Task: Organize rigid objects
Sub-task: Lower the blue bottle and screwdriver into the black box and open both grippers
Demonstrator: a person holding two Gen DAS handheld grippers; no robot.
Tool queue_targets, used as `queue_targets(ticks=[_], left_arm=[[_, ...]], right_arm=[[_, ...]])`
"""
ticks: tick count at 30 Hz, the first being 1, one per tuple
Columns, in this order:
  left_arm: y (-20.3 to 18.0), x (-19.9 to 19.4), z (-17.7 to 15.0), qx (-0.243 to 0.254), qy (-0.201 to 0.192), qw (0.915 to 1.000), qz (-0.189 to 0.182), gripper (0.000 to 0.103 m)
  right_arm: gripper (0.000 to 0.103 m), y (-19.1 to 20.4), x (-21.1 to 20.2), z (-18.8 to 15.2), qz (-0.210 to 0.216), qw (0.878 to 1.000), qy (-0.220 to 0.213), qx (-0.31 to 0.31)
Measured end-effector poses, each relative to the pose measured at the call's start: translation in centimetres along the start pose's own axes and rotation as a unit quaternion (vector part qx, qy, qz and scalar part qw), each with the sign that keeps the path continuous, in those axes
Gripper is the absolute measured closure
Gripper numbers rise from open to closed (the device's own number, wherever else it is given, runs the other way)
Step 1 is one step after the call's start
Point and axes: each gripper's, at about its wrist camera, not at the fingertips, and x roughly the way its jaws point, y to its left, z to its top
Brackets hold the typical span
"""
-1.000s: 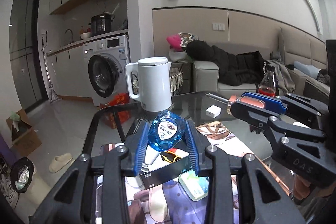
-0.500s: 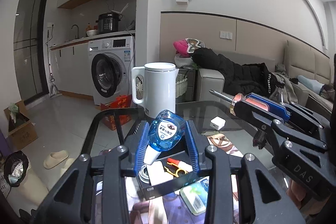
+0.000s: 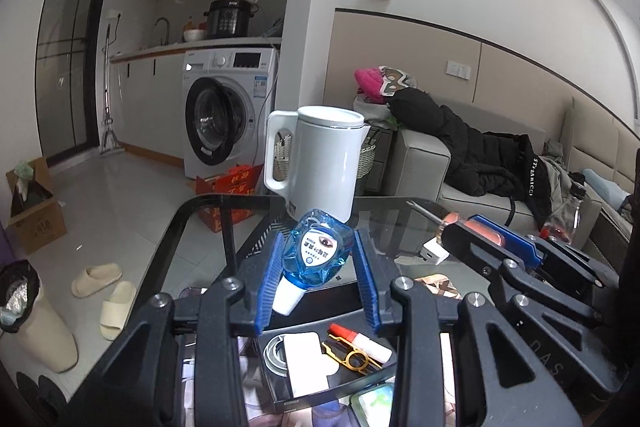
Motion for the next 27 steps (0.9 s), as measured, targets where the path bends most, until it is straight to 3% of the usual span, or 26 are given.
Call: queue_targets(ticks=[5, 11, 20, 27], left_arm=[[0.0, 2.3, -0.2, -0.012, 0.028, 0.9995, 0.003, 0.069], [0.0, 6.2, -1.9, -0.007, 0.095, 0.9953, 0.013, 0.069], [-1.3, 9.2, -4.5, 0.022, 0.183, 0.9827, 0.022, 0.069], [-1.4, 11.0, -6.3, 0.033, 0.248, 0.9677, 0.035, 0.069]], right_arm=[[0.079, -0.8, 2.2, -0.5, -0.011, 1.000, 0.019, 0.010], [0.079, -1.7, 5.0, -1.6, -0.027, 0.997, 0.063, 0.024], [0.079, -2.1, 8.6, -3.7, -0.020, 0.989, 0.146, 0.030], [0.079, -2.8, 11.6, -5.9, -0.009, 0.973, 0.228, 0.035]])
